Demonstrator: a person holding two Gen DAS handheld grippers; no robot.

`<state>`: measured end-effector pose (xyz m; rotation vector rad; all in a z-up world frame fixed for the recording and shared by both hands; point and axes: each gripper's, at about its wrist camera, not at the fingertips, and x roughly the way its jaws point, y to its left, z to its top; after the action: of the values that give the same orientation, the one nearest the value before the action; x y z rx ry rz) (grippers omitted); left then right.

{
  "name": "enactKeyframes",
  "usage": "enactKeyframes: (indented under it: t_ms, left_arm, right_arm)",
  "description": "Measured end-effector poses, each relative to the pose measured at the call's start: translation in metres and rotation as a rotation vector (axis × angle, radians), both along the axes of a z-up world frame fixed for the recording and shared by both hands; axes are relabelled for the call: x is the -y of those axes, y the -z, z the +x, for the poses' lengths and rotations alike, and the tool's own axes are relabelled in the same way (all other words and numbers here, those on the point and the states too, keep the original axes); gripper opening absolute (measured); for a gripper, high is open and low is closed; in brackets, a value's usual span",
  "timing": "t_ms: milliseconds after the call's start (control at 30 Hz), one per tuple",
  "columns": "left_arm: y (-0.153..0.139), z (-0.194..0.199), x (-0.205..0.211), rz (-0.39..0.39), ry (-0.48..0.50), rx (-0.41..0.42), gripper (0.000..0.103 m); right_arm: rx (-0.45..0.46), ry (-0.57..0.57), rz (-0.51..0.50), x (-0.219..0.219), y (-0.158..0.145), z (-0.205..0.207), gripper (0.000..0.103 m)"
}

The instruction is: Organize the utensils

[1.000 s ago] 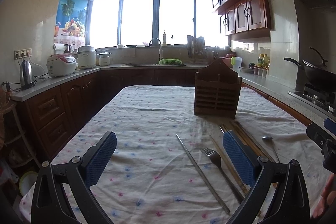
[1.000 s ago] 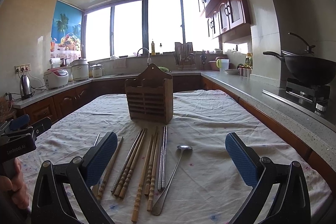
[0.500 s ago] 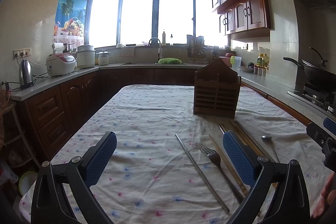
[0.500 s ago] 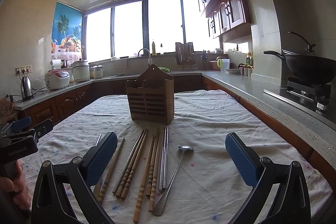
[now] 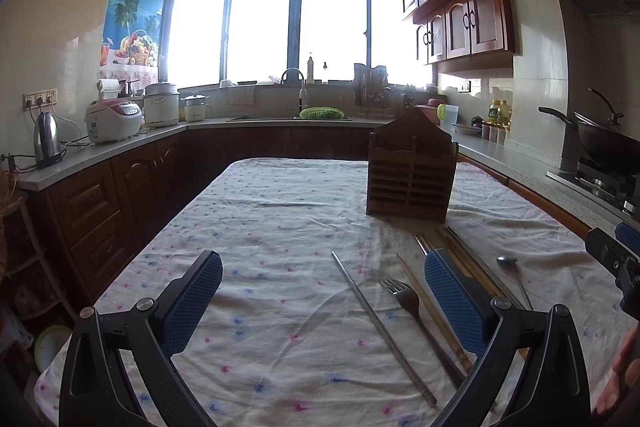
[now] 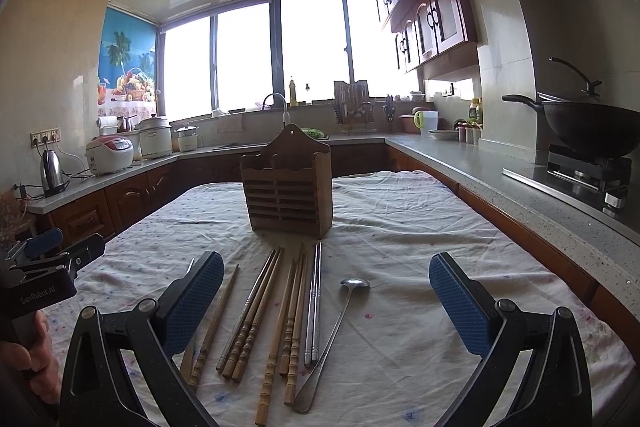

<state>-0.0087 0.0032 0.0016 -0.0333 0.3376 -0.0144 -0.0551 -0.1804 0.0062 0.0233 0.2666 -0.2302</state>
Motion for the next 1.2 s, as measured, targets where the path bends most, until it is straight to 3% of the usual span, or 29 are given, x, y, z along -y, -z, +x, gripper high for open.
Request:
enactKeyframes:
  t_ms: [267,567,833,933,1000,1067,1200]
  left_arm:
    - [0.000,0.005,0.000,-0.026,0.040,-0.032,0.102]
    - [-0.005,0.036,-0.002,-0.107,0.181,-0.162,0.098]
    - [-0.003,0.082,-0.007,-0.167,0.280,-0.327,0.076]
    - [0.005,0.105,-0.007,-0.199,0.297,-0.414,0.068]
    - [0.010,0.119,-0.008,-0.222,0.310,-0.477,0.056]
    - [0.013,0.133,-0.006,-0.242,0.324,-0.525,0.052]
    - [0.019,0.159,-0.001,-0.262,0.346,-0.588,0.048]
  right_arm:
    - [-0.013,0.000,0.019,0.003,-0.002,0.003,0.103]
    - [-0.077,-0.047,0.093,0.015,-0.008,0.017,0.103]
    - [-0.219,-0.099,0.247,0.040,0.000,0.047,0.101]
    - [-0.274,-0.114,0.321,0.053,0.007,0.061,0.093]
    - [-0.316,-0.120,0.366,0.060,0.014,0.071,0.082]
    - [-0.362,-0.122,0.401,0.067,0.023,0.081,0.068]
    - [-0.438,-0.124,0.450,0.077,0.036,0.098,0.051]
